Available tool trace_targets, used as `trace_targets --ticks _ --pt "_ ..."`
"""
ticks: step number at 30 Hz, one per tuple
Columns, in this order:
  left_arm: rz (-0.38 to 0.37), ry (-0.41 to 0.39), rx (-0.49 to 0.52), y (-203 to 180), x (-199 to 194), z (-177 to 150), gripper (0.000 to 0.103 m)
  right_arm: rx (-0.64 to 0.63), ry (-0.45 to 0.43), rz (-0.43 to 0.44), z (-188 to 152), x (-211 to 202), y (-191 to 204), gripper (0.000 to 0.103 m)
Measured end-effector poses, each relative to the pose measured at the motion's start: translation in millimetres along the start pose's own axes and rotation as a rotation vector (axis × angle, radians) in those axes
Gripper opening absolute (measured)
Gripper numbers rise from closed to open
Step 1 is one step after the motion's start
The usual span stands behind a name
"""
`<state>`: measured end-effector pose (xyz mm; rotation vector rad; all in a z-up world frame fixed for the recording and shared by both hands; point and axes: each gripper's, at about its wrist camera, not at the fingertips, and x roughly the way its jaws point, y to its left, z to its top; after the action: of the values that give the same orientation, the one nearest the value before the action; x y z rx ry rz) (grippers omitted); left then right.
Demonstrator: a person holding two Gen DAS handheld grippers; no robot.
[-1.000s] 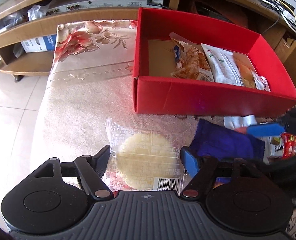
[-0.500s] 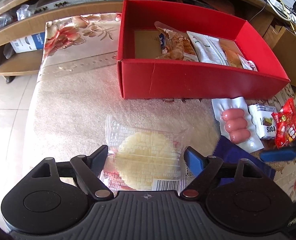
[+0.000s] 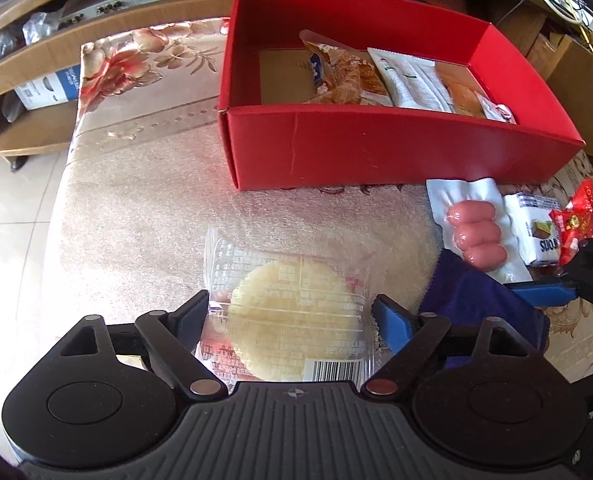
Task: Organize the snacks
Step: 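Lift both packets and carry them toward the red box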
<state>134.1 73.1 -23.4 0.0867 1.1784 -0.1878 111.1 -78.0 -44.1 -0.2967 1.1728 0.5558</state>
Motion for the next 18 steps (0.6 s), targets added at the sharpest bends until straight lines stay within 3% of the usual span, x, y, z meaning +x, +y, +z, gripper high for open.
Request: trace_targets --ticks 9,18 --pt "-0.017 0.001 0.045 -14.5 -6.7 -12.6 0.084 0.1 -0.027 -0.067 -35.6 -26.5 -11.9 0.06" --pt "0.007 -0.004 0.09 -27.3 -2.5 -20.4 0.09 0.139 -0.046 -0.106 -38.1 -9.3 -16.8 0.063"
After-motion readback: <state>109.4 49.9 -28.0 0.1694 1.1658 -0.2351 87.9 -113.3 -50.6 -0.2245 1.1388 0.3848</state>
